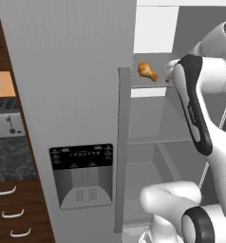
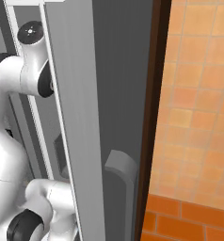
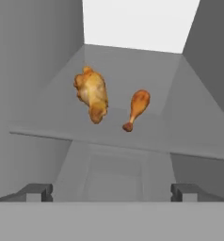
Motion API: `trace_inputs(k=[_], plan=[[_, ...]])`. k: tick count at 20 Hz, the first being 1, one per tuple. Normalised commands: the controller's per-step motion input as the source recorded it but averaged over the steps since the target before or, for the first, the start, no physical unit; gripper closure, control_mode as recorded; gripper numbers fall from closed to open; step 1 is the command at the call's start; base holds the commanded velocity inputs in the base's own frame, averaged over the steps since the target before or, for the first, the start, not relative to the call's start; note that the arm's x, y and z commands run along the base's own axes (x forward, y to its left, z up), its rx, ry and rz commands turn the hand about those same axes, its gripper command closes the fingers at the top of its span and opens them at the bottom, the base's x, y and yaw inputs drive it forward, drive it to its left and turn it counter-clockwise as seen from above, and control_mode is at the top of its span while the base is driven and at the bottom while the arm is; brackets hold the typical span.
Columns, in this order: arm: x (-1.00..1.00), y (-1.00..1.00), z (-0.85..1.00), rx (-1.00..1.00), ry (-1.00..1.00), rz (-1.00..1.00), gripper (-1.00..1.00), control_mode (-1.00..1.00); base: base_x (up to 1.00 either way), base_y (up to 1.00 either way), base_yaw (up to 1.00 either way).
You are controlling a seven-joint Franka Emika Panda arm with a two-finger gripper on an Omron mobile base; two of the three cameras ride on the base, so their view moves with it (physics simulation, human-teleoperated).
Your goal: Place one lemon and one chicken drumstick in each tupperware on the nearby counter, to pack two identical lunches.
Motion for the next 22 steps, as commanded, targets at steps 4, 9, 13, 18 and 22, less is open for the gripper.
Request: trace_inputs(k=[4, 9, 13, 18, 22], plan=[[0.86, 0.28, -0.36, 0.0, -0.1, 0.01, -1.0, -1.0, 0.0, 0.0, 0.0], [1.0, 0.22, -0.24, 0.04, 0.0, 0.08, -1.0, -1.0, 0.0, 0.0, 0.0], [1.0, -0.12, -0.3, 0.13, 0.0, 0.22, -1.0, -1.0, 0.0, 0.0, 0.0], [0.78, 0.02, -0.14, 0.04, 0.0, 0.08, -1.0, -1.0, 0.0, 0.0, 0.0], [0.41, 0.0, -0.03, 0.0, 0.0, 0.0, -1.0, -1.0, 0.0, 0.0, 0.0]])
